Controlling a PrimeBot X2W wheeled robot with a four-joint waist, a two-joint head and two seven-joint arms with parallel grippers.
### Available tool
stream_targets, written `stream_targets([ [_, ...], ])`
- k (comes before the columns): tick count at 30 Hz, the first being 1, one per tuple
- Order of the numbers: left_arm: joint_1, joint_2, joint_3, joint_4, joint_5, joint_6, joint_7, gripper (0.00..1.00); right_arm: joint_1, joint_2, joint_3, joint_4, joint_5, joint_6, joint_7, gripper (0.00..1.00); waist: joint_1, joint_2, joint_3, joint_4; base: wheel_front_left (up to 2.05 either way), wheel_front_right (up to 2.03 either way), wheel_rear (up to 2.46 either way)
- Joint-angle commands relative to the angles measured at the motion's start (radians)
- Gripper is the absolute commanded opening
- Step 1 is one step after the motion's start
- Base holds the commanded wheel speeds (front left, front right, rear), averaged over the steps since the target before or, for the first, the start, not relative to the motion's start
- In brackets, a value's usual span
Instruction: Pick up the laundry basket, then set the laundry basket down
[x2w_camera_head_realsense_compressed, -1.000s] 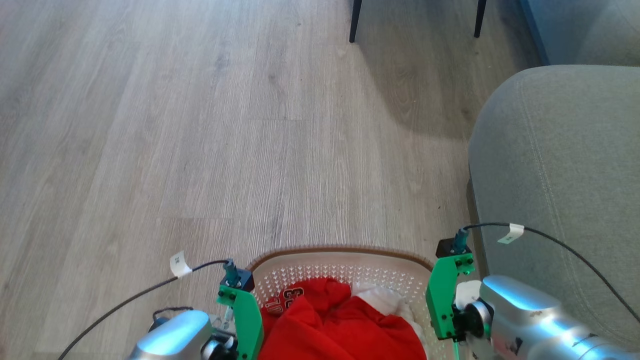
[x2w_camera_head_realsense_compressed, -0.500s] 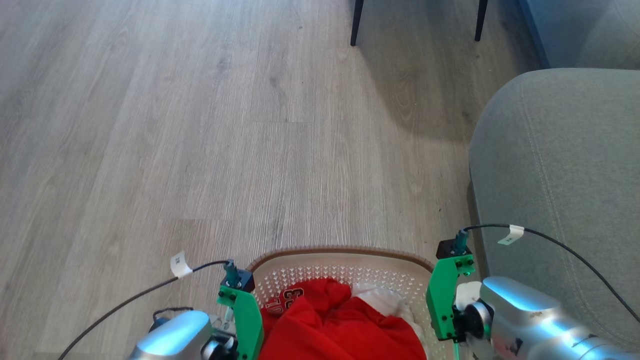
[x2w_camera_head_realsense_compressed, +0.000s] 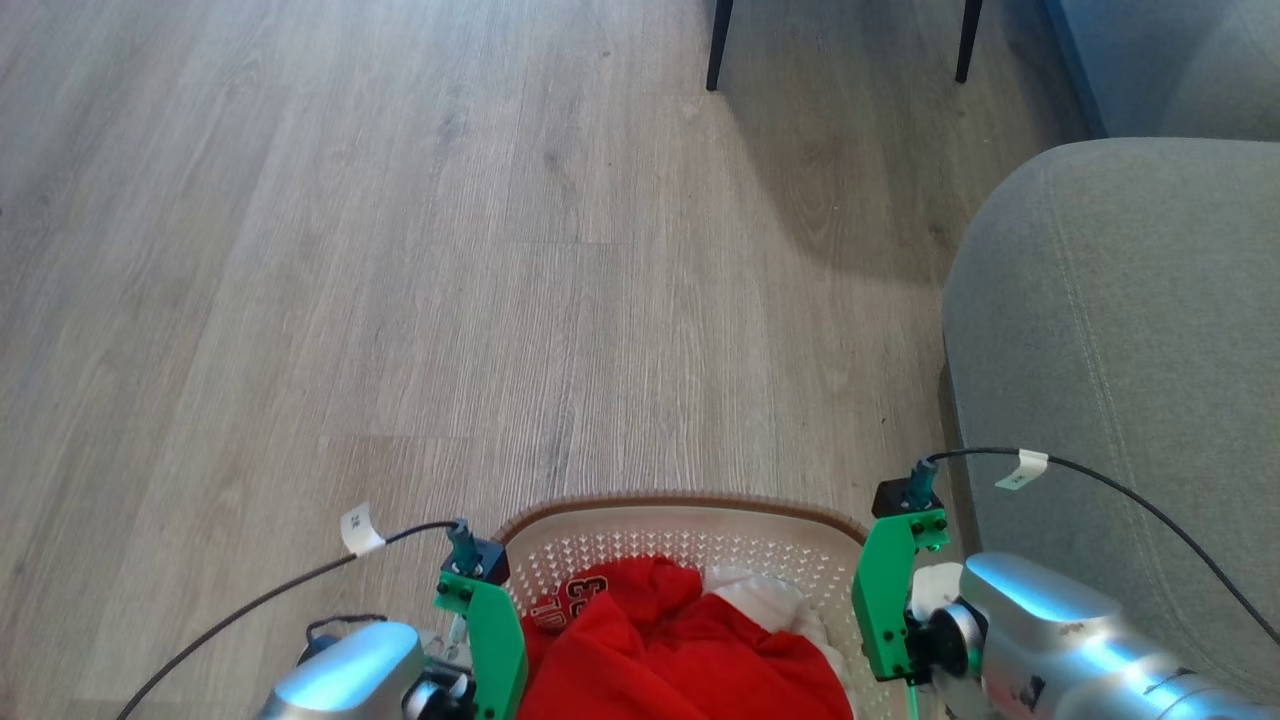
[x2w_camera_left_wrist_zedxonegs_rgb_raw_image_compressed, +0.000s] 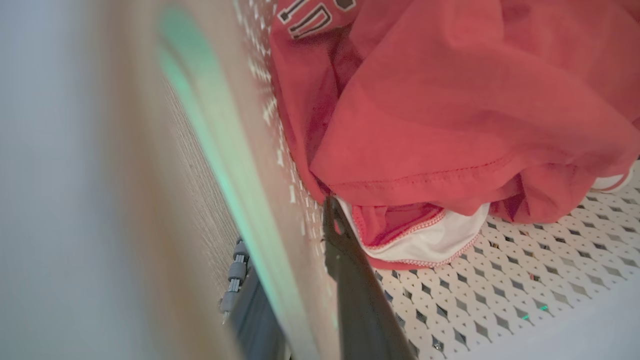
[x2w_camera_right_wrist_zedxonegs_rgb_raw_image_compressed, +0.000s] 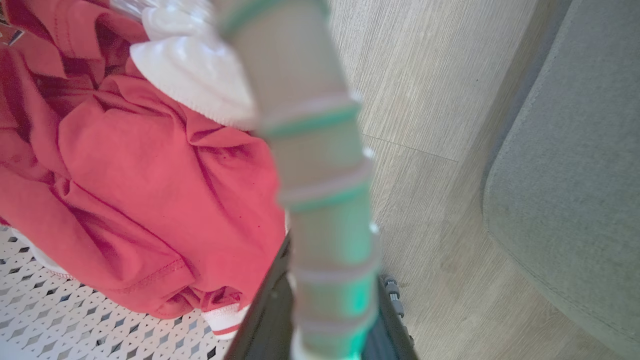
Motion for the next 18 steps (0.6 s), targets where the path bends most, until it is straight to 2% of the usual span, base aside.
stream_targets([
  [1, -0.029, -0.005, -0.016, -0.032, 0.016, -0.037, 0.013, 0.00, -0.049, 0.009, 0.012, -0.035, -0.017, 0.017, -0.010, 0.00, 0.0001, 0.0000, 0.000, 0.000, 0.00, 0.00, 0.00],
  [18, -0.027, -0.003, -0.017, -0.034, 0.016, -0.037, 0.016, 0.00, -0.051, 0.010, 0.012, -0.033, -0.020, 0.017, -0.009, 0.00, 0.0001, 0.0000, 0.000, -0.006, 0.00, 0.00, 0.00],
])
